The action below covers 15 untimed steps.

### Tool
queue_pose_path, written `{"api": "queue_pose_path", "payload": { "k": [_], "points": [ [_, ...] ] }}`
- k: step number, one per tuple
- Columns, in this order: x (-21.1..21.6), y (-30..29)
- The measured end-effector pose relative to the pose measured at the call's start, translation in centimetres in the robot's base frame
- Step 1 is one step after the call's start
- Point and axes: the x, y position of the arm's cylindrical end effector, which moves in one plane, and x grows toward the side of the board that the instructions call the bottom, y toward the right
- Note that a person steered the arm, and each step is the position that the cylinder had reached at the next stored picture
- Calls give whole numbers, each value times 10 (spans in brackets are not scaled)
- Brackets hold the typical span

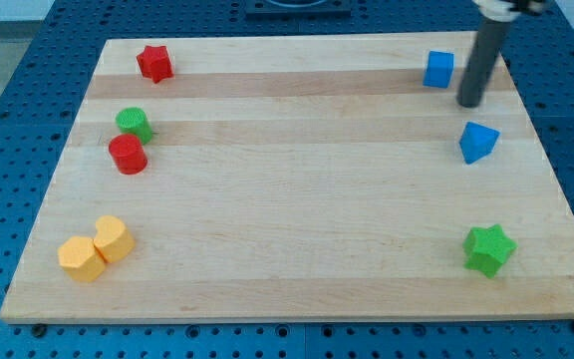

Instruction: Drag the blue triangle to the top of yellow heart

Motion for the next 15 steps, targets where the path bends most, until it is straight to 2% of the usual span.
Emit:
{"api": "queue_pose_path", "payload": {
  "k": [1,2,4,6,7,9,10,12,15],
  "points": [
    [10,1],
    [39,21],
    [42,12],
    [134,-118],
    [141,-126],
    [134,-87],
    [166,-87],
    [166,-95],
    [166,-254]
  ]
}}
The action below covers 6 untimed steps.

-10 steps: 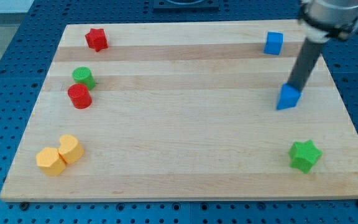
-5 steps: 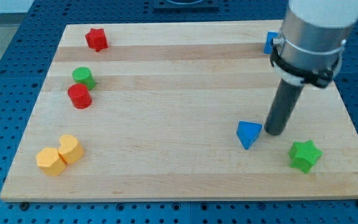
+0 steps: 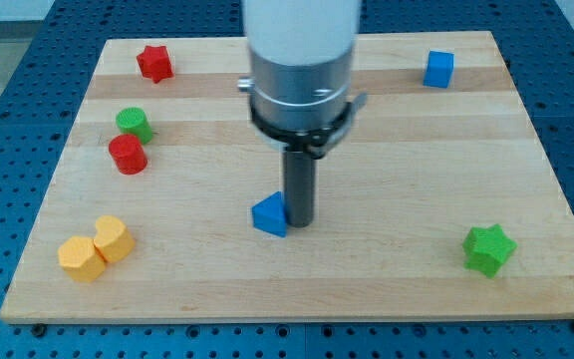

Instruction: Drag the blue triangle to the top of yellow heart

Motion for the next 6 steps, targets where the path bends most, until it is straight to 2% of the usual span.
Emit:
{"api": "queue_pose_path", "payload": {
  "k": [4,5,6],
  "points": [
    [13,-140],
    [16,-162],
    [7,-141]
  ]
}}
